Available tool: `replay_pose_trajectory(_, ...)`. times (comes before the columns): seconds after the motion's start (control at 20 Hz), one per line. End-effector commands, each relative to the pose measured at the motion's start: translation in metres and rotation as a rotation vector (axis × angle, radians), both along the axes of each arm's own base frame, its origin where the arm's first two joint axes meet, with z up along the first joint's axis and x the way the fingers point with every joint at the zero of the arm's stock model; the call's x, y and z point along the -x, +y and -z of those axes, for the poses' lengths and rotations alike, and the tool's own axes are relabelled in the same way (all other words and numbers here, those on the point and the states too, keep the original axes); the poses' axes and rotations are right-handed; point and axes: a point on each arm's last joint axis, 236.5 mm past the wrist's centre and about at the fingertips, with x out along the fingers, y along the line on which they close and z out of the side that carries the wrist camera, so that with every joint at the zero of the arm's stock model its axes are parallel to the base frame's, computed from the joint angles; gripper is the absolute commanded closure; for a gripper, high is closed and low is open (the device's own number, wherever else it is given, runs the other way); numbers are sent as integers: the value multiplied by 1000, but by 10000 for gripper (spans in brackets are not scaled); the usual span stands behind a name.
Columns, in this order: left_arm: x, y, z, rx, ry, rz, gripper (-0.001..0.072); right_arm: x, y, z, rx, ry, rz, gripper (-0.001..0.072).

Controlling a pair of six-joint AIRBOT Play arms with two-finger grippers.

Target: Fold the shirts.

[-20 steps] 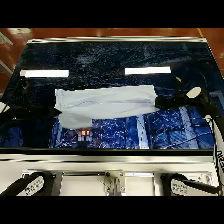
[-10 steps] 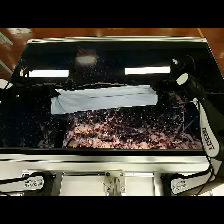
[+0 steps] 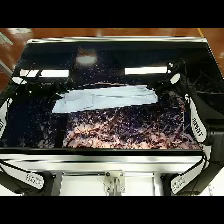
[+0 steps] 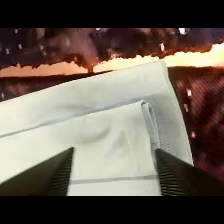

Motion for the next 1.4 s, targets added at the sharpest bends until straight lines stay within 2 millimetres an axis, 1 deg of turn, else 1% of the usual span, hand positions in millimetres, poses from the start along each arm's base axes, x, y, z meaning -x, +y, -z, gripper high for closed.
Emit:
replay_pose_trajectory(0.0,19,2,-4,61,63,74,40,4,-32,-7,-20,27,70,27)
replay_pose_trajectory(0.1,30,7,-14,93,90,101,41,14,-54,-1,-99,100,169,27)
replay_pose_trajectory(0.15,35,8,-20,108,98,112,41,19,-58,4,-146,132,192,27)
replay_pose_trajectory(0.2,37,7,-25,120,96,118,41,23,-57,9,-193,163,206,27)
replay_pose_trajectory(0.3,34,3,-36,138,60,125,41,27,-46,22,-262,210,214,28)
replay_pose_trajectory(0.4,30,-2,-46,162,13,142,42,26,-20,31,-361,240,195,29)
replay_pose_trajectory(0.55,29,-5,-48,172,10,143,42,20,3,34,-477,245,200,31)
replay_pose_trajectory(0.6,29,-6,-48,171,10,145,42,20,9,38,-493,255,202,49)
replay_pose_trajectory(0.65,29,-8,-49,173,3,153,42,21,13,41,-496,264,199,127)
replay_pose_trajectory(0.7,28,-11,-50,178,-5,160,43,22,16,45,-496,270,197,255)
replay_pose_trajectory(0.75,27,-14,-53,191,-17,165,44,20,17,45,-490,263,194,478)
replay_pose_trajectory(0.8,26,-18,-57,207,-24,164,44,17,16,41,-484,238,184,652)
replay_pose_trajectory(0.85,24,-22,-60,222,-29,164,46,15,15,33,-470,207,157,648)
replay_pose_trajectory(0.9,24,-26,-62,232,-32,167,77,13,13,21,-449,167,117,648)
replay_pose_trajectory(0.95,24,-30,-62,234,-30,174,286,11,10,6,-434,131,92,649)
replay_pose_trajectory(1.0,24,-36,-61,235,-24,174,643,10,6,-13,-422,97,79,649)
replay_pose_trajectory(1.05,22,-42,-60,232,-20,168,672,12,4,-34,-416,72,62,649)
replay_pose_trajectory(1.15,12,-65,-57,214,-31,154,673,27,12,-81,-407,39,-10,649)
replay_pose_trajectory(1.2,9,-82,-56,201,-45,162,673,38,16,-101,-397,33,-50,649)
replay_pose_trajectory(1.25,7,-103,-55,187,-65,183,673,51,21,-122,-382,29,-89,649)
replay_pose_trajectory(1.35,11,-149,-54,171,-93,241,673,75,24,-154,-341,31,-125,649)
